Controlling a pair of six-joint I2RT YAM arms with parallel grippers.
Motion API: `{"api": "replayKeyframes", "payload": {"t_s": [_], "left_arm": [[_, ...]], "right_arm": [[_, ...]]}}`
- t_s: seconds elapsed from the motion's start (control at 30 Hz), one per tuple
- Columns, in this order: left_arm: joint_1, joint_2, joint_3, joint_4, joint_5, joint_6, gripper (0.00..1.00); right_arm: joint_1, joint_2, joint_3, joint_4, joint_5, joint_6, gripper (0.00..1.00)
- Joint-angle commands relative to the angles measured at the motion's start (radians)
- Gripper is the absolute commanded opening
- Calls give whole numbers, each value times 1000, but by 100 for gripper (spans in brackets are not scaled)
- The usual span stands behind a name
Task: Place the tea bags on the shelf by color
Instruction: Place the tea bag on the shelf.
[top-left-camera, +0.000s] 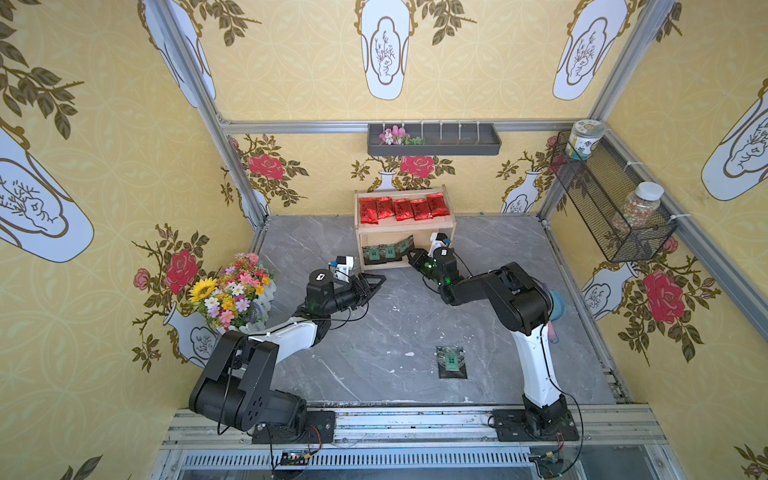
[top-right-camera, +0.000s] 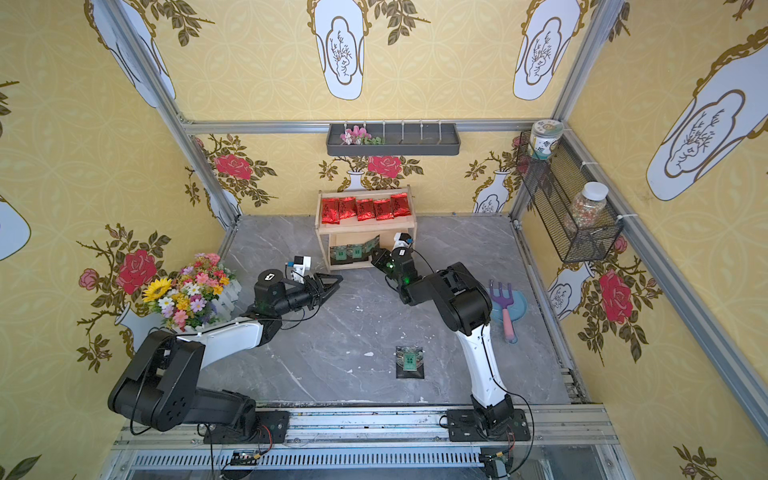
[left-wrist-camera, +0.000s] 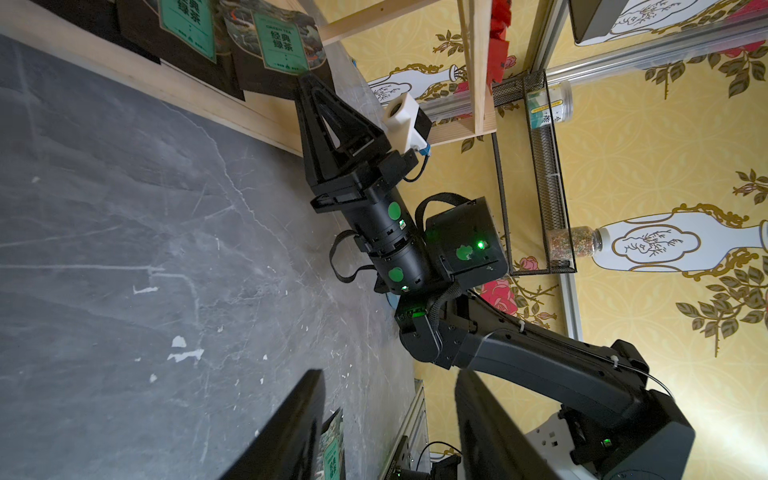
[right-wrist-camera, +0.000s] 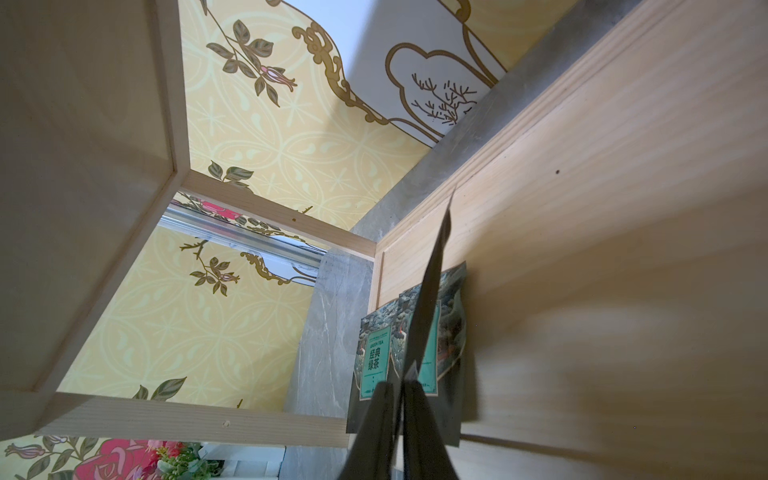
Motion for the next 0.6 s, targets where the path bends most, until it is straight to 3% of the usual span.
{"api": "replayKeyframes", "payload": {"t_s": [0.0, 0.3, 0.47, 0.57], "left_arm": [[2, -2, 4, -10, 8, 17, 56], [2, -7, 5, -18, 4, 23, 56], [3, -8, 6, -19, 4, 22, 56], [3, -7, 6, -18, 3, 22, 56]], "right_arm": [[-1, 9, 13, -8, 0, 3, 14], [-7, -2, 24, -67, 9, 19, 24], [-9, -27, 30, -125, 19, 16, 40], [-10, -46, 47, -203, 25, 17, 41]]}}
